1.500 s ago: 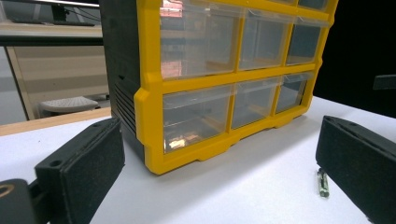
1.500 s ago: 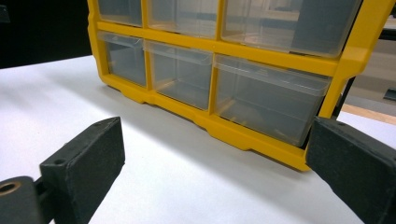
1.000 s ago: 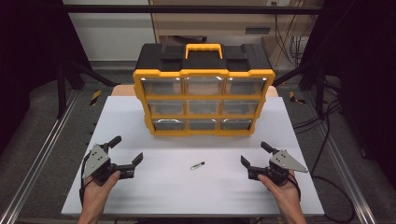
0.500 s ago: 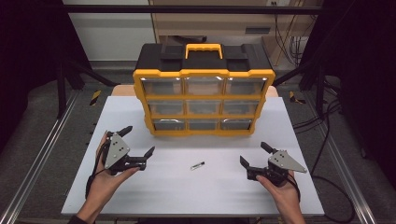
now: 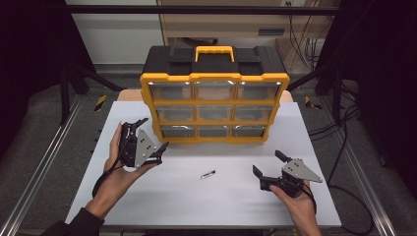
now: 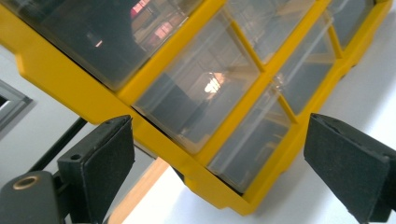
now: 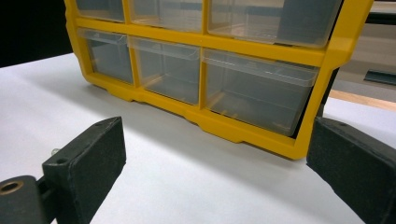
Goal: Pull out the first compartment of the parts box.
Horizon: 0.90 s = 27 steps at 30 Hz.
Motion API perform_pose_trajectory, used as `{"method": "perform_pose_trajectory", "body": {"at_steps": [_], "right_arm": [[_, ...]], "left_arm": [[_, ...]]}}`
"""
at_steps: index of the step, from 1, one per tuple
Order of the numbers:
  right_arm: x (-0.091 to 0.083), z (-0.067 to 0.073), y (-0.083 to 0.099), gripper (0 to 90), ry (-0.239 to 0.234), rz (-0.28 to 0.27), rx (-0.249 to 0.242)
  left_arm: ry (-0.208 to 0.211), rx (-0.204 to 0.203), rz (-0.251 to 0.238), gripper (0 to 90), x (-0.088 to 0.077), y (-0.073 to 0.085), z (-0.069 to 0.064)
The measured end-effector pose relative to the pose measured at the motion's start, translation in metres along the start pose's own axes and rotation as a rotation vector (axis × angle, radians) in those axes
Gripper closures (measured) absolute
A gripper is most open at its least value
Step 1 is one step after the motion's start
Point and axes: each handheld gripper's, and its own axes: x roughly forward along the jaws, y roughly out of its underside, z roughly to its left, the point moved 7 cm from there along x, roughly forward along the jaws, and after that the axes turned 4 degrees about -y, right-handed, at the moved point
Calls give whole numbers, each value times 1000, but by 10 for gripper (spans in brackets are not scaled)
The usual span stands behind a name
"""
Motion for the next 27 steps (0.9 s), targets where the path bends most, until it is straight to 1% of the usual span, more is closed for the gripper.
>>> {"method": "perform_pose_trajectory", "body": {"at_steps": [2,6,7,8,9,11,12,14,17,18,19,20,22,23,24,26,27], "right_arm": [[0,1,0,49,0,0,-4],[0,1,-1,52,3,2,-7],[0,1,-1,52,3,3,-5],[0,1,-1,52,3,3,-5],[0,1,-1,53,4,2,-8],[0,2,-1,53,2,4,-7],[0,2,-1,53,2,4,-7],[0,1,-1,53,2,-1,-12],[0,2,-1,53,0,5,-13],[1,2,0,53,-3,9,-21],[2,3,1,53,-6,17,-19],[3,3,2,53,-8,20,-28],[3,4,1,53,-10,20,-29],[3,5,1,54,-10,19,-27],[3,5,0,54,-9,16,-27],[2,4,0,55,-6,13,-28],[1,4,0,55,-4,11,-23]], "left_arm": [[-18,32,5,83,2,-3,2],[-67,118,0,100,4,-15,7],[-67,118,0,102,4,-15,7],[-73,137,0,102,5,-18,7],[-89,179,0,104,7,-24,8],[-97,217,-2,116,9,-30,8],[-97,217,-2,126,9,-30,8],[-112,234,-12,138,11,-36,8],[-124,237,-19,156,12,-39,9],[-139,247,-16,157,14,-40,10],[-144,265,-8,158,15,-40,10],[-152,280,-7,161,16,-41,11],[-170,304,-7,162,16,-44,14],[-170,304,-7,167,16,-44,14],[-189,315,-10,171,15,-46,17],[-201,321,-19,186,15,-51,20],[-205,334,-20,194,14,-52,21]]}}
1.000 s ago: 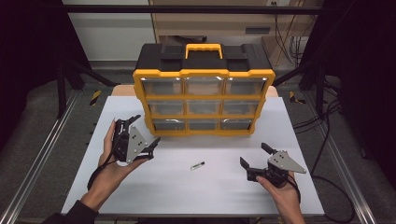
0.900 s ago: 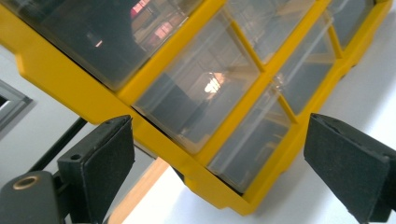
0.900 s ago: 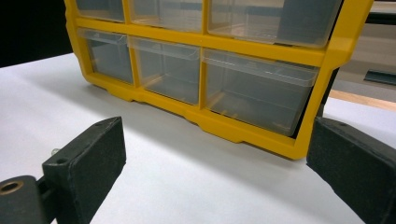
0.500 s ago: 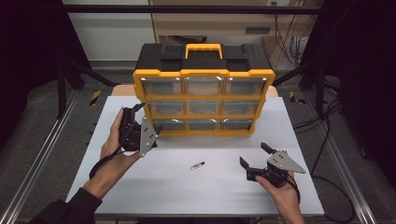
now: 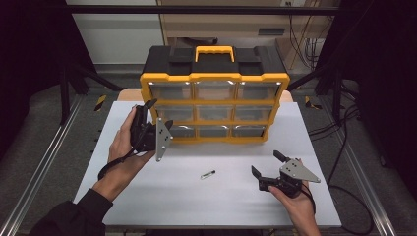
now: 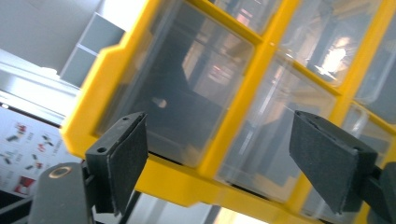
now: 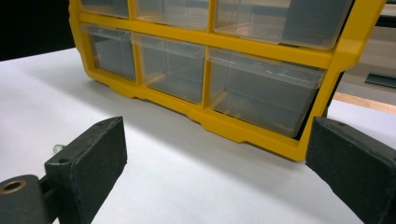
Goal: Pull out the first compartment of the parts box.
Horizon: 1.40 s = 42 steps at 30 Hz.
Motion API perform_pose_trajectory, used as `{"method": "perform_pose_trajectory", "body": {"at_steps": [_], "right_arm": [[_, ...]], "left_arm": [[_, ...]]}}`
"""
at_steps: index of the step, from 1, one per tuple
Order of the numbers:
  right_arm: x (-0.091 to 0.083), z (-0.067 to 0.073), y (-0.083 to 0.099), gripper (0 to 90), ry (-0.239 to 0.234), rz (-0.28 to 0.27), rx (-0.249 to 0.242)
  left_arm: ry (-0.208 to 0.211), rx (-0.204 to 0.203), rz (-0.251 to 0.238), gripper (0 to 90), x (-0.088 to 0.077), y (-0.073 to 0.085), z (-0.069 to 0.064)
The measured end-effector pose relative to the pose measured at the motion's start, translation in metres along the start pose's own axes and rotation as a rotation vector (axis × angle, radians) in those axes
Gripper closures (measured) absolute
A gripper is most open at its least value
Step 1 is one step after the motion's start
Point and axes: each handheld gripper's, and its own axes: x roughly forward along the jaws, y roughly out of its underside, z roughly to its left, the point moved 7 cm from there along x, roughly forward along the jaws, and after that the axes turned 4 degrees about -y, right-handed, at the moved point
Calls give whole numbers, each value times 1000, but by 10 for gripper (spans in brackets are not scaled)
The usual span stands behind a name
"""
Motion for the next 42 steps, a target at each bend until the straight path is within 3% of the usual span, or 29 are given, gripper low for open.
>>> {"method": "perform_pose_trajectory", "body": {"at_steps": [3,7,16,21,29,38,42], "right_arm": [[-1,0,-1,56,-3,-8,12],[-1,0,-1,56,0,-1,5],[-1,2,-1,60,-5,-4,-2],[-3,3,-2,63,-6,-6,-3],[-2,2,-2,63,-2,-7,3],[-3,2,-3,64,0,-7,1],[-3,2,-3,63,0,-9,2]], "left_arm": [[-9,36,-7,213,1,-4,4],[-20,47,-13,220,3,-7,7],[-89,87,-1,256,4,-10,20],[-129,130,-5,367,3,-15,27],[-151,137,-3,384,8,-19,28],[-206,235,-3,496,6,-21,30],[-216,251,0,525,6,-20,31]]}}
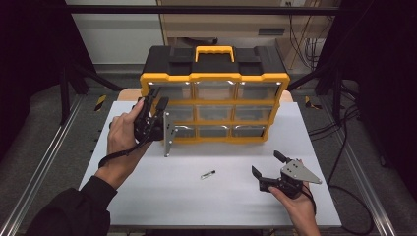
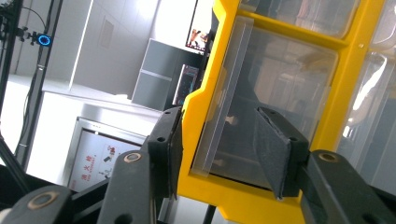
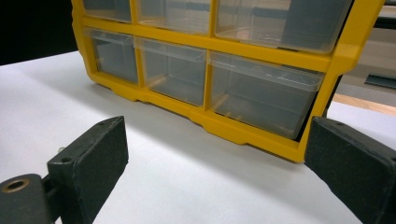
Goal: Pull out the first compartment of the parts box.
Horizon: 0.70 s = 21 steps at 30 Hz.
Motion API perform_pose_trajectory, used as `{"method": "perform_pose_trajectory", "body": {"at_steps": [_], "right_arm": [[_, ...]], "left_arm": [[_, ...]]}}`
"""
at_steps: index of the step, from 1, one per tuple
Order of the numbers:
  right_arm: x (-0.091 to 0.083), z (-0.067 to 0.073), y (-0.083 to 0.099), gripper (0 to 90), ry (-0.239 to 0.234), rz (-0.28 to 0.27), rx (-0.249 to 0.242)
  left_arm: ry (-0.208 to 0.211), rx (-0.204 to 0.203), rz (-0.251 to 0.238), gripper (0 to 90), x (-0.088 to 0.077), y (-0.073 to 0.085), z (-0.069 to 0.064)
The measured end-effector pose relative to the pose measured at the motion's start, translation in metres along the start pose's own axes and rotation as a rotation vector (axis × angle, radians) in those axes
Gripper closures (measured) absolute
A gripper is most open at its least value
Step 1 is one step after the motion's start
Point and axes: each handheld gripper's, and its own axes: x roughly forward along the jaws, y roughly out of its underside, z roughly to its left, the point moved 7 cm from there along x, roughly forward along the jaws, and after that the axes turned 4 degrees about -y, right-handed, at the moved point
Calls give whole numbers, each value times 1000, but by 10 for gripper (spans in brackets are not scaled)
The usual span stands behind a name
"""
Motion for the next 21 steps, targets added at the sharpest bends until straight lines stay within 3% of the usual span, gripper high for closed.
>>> {"method": "perform_pose_trajectory", "body": {"at_steps": [7,21], "right_arm": [[0,2,0,63,-4,7,6],[0,2,-1,66,-1,2,4]], "left_arm": [[-35,4,0,553,3,-1,3],[-49,41,9,583,4,0,2]]}}
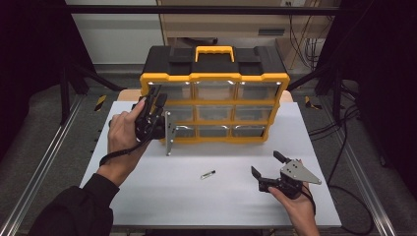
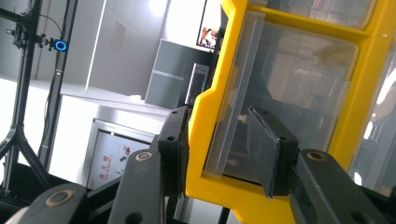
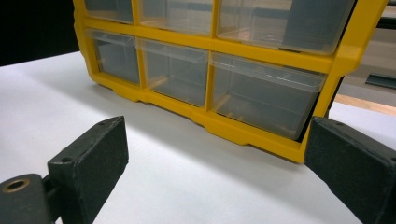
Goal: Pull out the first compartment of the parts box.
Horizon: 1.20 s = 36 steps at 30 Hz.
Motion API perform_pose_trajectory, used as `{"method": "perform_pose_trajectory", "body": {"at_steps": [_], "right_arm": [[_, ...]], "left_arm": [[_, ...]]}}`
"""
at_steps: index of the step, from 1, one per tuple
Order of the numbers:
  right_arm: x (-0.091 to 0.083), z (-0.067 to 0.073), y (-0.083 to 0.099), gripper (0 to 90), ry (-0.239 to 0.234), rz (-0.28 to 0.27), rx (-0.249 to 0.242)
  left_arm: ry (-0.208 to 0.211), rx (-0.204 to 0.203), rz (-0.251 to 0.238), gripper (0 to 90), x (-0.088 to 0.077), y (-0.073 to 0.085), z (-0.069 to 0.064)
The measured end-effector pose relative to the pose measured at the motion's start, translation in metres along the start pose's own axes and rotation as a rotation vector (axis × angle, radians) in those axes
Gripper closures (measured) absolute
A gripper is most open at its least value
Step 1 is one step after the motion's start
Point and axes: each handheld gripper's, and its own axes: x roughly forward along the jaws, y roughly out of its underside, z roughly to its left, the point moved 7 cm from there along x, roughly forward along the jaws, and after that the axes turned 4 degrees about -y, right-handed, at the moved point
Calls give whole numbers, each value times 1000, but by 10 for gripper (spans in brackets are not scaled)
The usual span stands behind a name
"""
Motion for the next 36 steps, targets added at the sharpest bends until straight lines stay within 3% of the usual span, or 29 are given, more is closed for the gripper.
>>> {"method": "perform_pose_trajectory", "body": {"at_steps": [11,23,36], "right_arm": [[0,1,0,66,0,7,-2],[0,2,1,68,2,15,-12],[0,1,3,84,8,30,-20]], "left_arm": [[4,15,25,640,7,8,-6],[0,82,50,680,14,13,-10],[-5,94,66,694,20,18,-12]]}}
